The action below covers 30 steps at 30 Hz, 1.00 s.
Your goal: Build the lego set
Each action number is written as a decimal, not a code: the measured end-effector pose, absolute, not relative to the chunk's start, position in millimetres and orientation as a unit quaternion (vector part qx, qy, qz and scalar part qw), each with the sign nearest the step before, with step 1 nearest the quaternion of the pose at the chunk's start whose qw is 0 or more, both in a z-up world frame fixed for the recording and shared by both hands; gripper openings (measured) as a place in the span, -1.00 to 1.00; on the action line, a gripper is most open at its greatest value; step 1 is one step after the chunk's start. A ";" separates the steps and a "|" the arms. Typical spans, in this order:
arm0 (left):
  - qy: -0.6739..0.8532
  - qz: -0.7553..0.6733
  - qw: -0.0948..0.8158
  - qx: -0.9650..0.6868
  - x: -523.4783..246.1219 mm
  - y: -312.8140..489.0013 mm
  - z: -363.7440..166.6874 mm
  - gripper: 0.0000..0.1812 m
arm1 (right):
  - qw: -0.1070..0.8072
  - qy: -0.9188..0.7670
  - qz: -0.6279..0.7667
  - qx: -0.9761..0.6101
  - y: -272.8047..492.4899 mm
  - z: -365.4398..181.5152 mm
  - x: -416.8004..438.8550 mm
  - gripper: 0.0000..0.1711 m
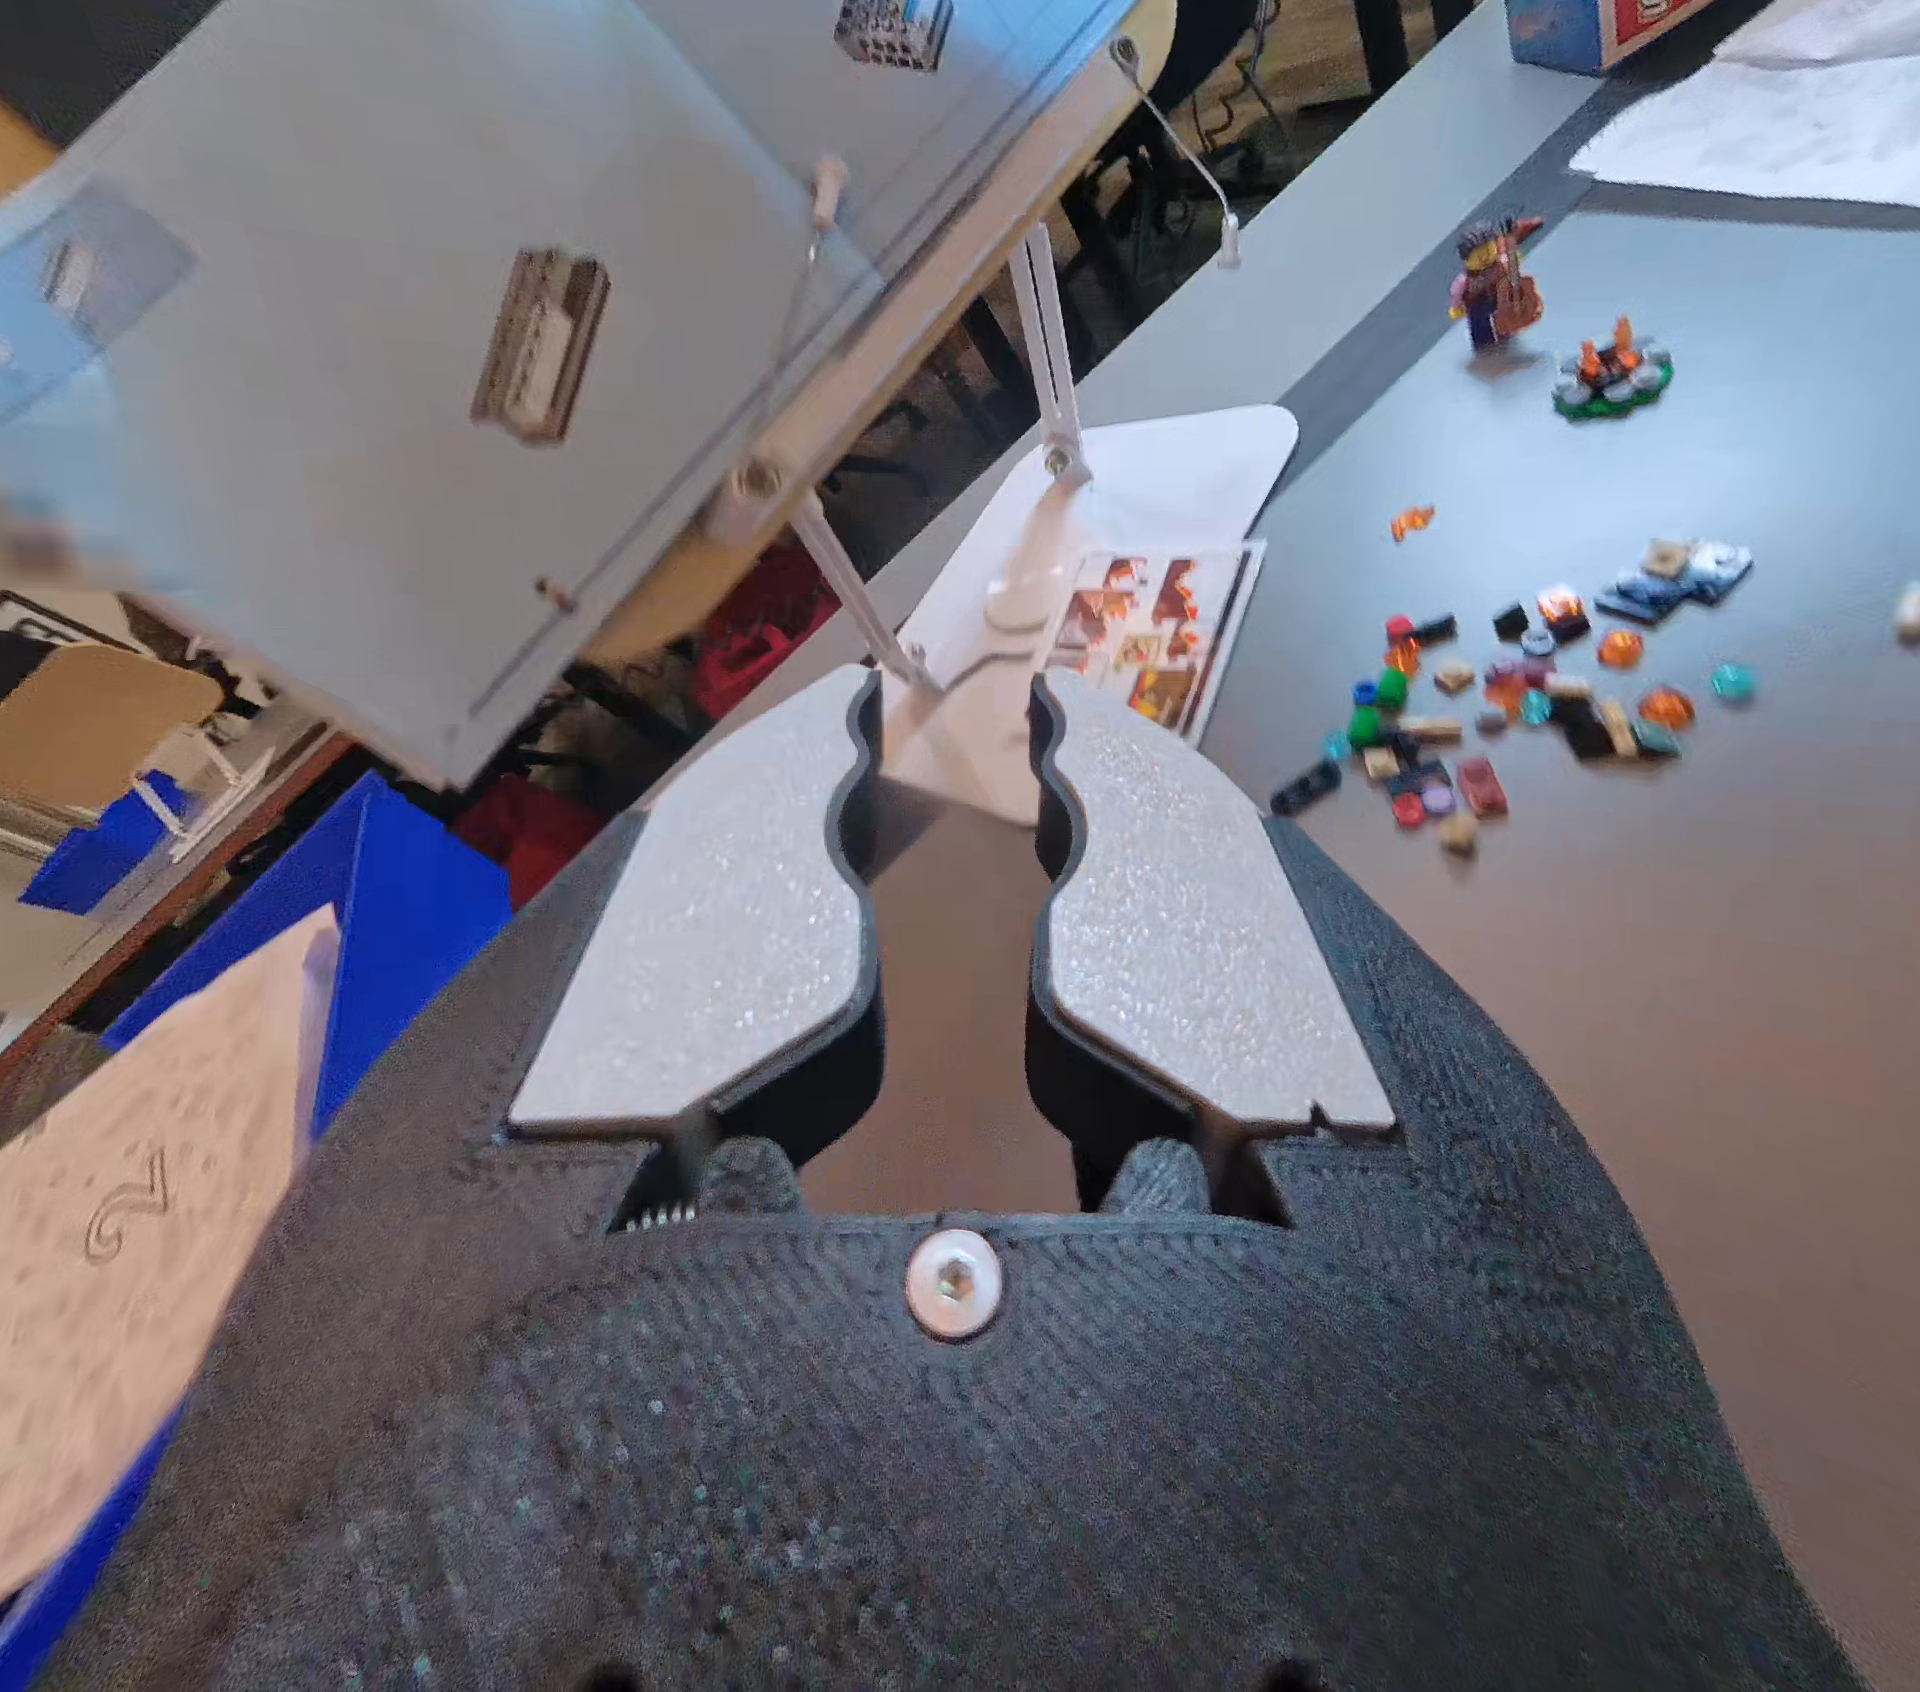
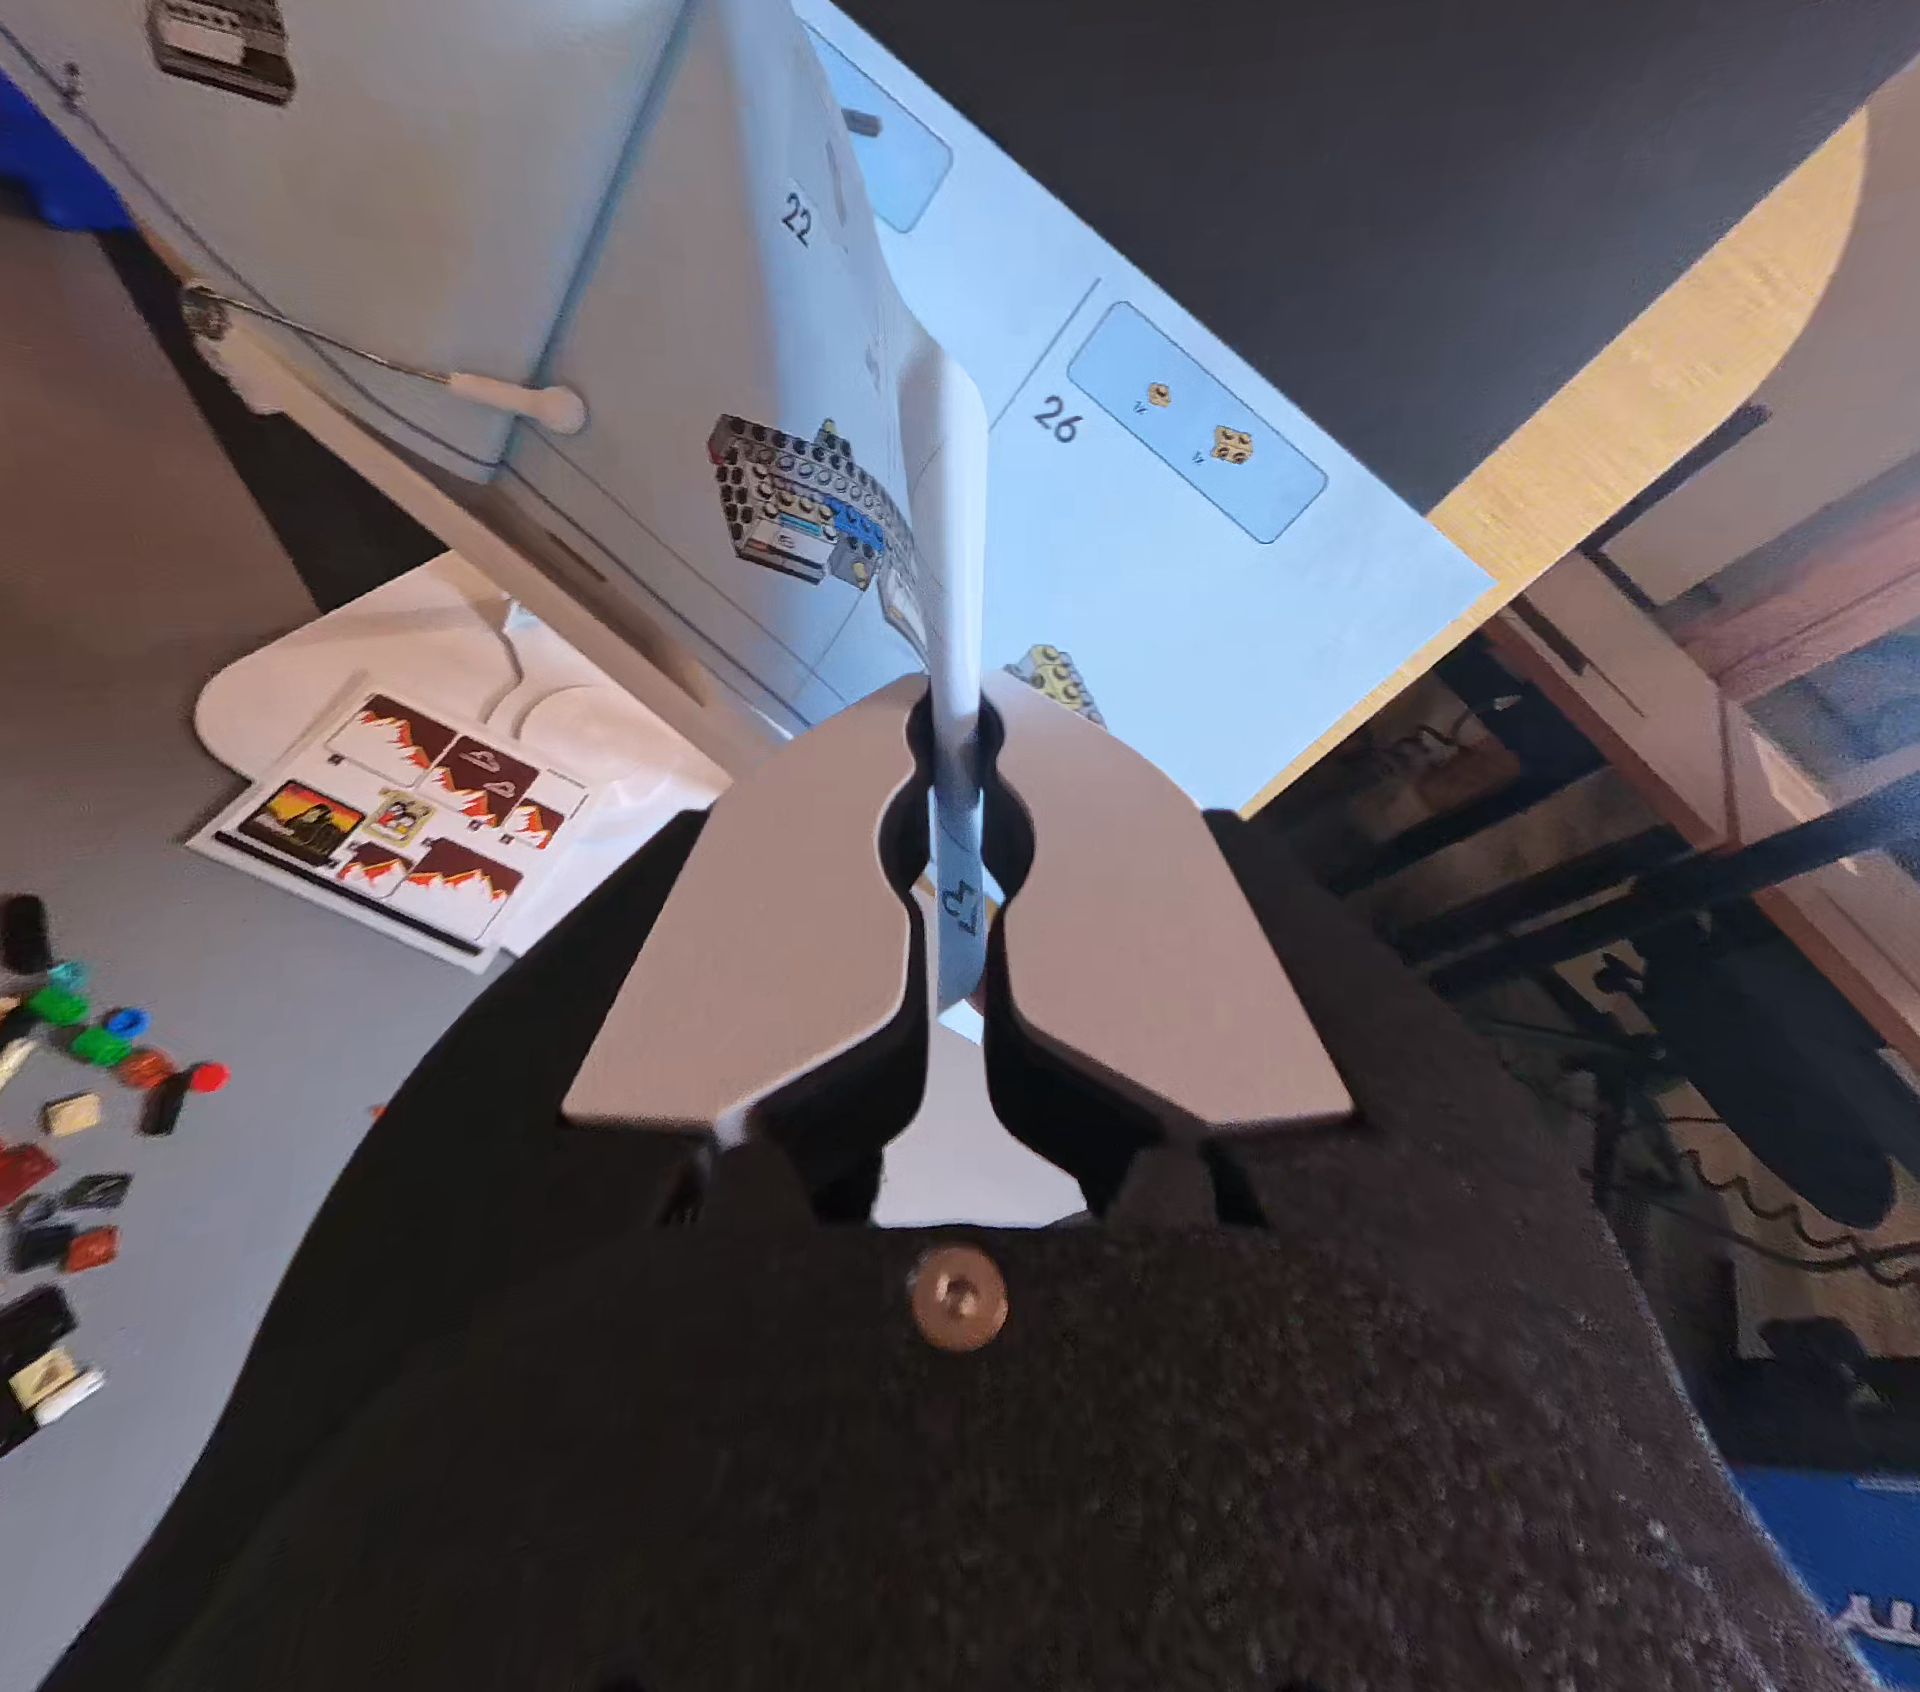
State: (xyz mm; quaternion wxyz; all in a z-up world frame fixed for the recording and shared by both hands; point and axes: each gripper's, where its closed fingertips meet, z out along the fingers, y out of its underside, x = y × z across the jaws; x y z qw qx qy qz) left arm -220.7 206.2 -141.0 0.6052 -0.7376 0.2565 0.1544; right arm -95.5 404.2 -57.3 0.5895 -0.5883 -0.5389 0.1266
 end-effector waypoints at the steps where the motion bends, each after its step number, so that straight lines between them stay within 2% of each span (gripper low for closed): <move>1: 0.258 0.149 0.599 -0.743 -218.6 226.3 -128.2 -0.66 | 0.578 -0.546 0.131 -0.592 399.5 -58.0 -95.5 -0.97; 4: 0.272 0.180 0.581 -0.746 -224.3 284.6 -99.6 -0.65 | 0.539 -0.572 0.129 -0.605 386.5 -62.5 -94.6 -0.99; 7: 0.301 0.208 0.517 -0.774 -229.6 321.0 -108.9 -0.61 | 0.511 -0.586 0.125 -0.616 377.8 -64.9 -92.9 -1.00; 12: 0.320 0.205 0.513 -0.769 -226.9 336.6 -112.1 -0.97 | 0.489 -0.597 0.153 -0.618 368.2 -65.3 -91.8 -1.00; 14: 0.320 0.223 0.538 -0.747 -228.5 334.4 -108.1 -0.98 | 0.488 -0.590 0.169 -0.621 368.2 -62.3 -88.2 -1.00; 16: 0.269 0.162 0.591 -0.743 -229.8 330.5 -101.9 -0.98 | 0.483 -0.581 0.199 -0.624 364.5 -58.8 -85.6 -1.00; 19: 0.101 0.004 0.683 -0.723 -254.5 319.6 -88.5 -0.98 | 0.467 -0.594 0.241 -0.609 342.5 -57.7 -91.0 -1.00; 22: -0.031 -0.167 0.709 -0.684 -274.6 305.6 -95.7 -0.97 | 0.443 -0.629 0.268 -0.580 304.4 -62.7 -115.1 -1.00; 26: -0.067 -0.215 0.716 -0.661 -279.2 295.2 -108.0 -0.95 | 0.419 -0.677 0.286 -0.533 247.0 -69.9 -176.8 -0.98; 30: -0.070 -0.241 0.736 -0.629 -279.4 293.7 -110.0 -0.95 | 0.421 -0.692 0.296 -0.506 207.8 -78.7 -254.5 -0.83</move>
